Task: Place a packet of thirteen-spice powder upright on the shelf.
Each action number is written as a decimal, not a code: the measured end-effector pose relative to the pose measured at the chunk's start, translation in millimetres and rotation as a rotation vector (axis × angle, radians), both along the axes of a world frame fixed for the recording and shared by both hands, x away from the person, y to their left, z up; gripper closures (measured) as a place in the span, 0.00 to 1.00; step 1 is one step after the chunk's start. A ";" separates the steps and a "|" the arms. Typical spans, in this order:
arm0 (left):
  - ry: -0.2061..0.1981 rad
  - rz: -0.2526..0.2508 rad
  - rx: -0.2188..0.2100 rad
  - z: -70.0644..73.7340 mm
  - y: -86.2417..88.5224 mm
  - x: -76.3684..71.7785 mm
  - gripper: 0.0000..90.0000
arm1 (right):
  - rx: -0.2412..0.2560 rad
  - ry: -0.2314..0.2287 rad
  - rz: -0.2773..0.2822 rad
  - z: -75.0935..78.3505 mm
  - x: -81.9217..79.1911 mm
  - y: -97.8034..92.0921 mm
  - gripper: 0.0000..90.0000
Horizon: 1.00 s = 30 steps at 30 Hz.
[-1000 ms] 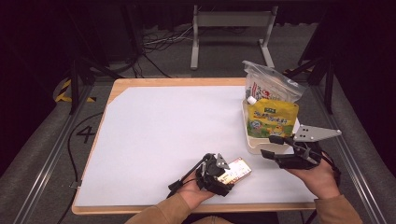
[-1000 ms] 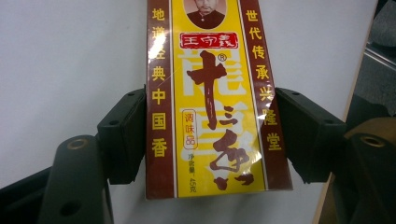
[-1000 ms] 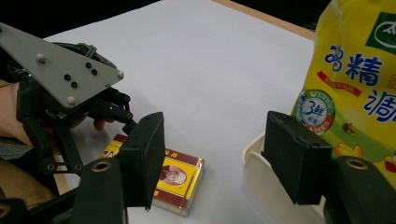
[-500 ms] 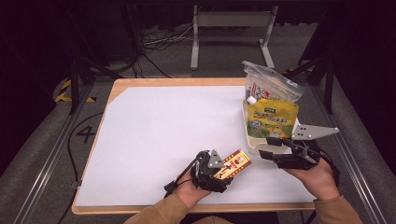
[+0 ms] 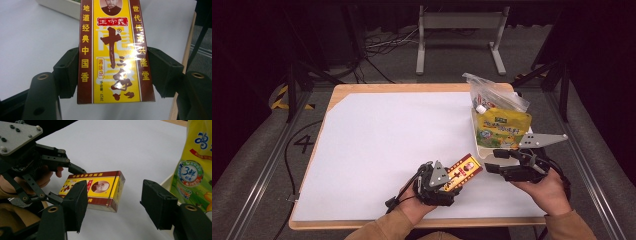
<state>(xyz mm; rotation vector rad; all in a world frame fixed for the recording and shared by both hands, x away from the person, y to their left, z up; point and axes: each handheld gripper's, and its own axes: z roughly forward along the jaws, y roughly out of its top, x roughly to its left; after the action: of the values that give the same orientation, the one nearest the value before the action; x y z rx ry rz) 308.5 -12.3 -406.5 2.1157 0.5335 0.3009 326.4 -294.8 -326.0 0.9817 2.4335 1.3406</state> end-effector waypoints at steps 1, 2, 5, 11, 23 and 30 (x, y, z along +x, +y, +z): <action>-0.004 0.004 -0.006 0.4 0.3 -1.0 0.36 | 0.003 0.008 0.003 -0.6 0.4 0.7 0.40; -0.017 0.006 -0.009 0.8 0.7 -1.7 0.36 | 0.005 0.017 0.003 -1.2 0.7 1.4 0.40; -0.035 0.009 -0.018 1.5 1.2 -3.3 0.36 | 0.021 0.045 0.006 -3.3 2.4 4.1 0.39; -0.059 0.001 -0.025 2.2 1.4 -6.1 0.36 | 0.029 0.088 0.010 -8.3 5.7 12.1 0.37; -0.087 -0.014 -0.046 3.5 1.1 -12.0 0.36 | 0.026 0.143 0.027 -19.9 13.1 23.3 0.37; -0.121 -0.023 -0.060 5.1 1.4 -15.6 0.36 | 0.043 0.184 0.038 -23.2 16.0 26.5 0.36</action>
<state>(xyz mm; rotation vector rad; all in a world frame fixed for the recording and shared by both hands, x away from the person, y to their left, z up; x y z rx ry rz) 292.9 -10.9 -401.4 2.0298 0.4409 0.3927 342.3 -268.2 -349.2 1.1206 2.5784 1.3759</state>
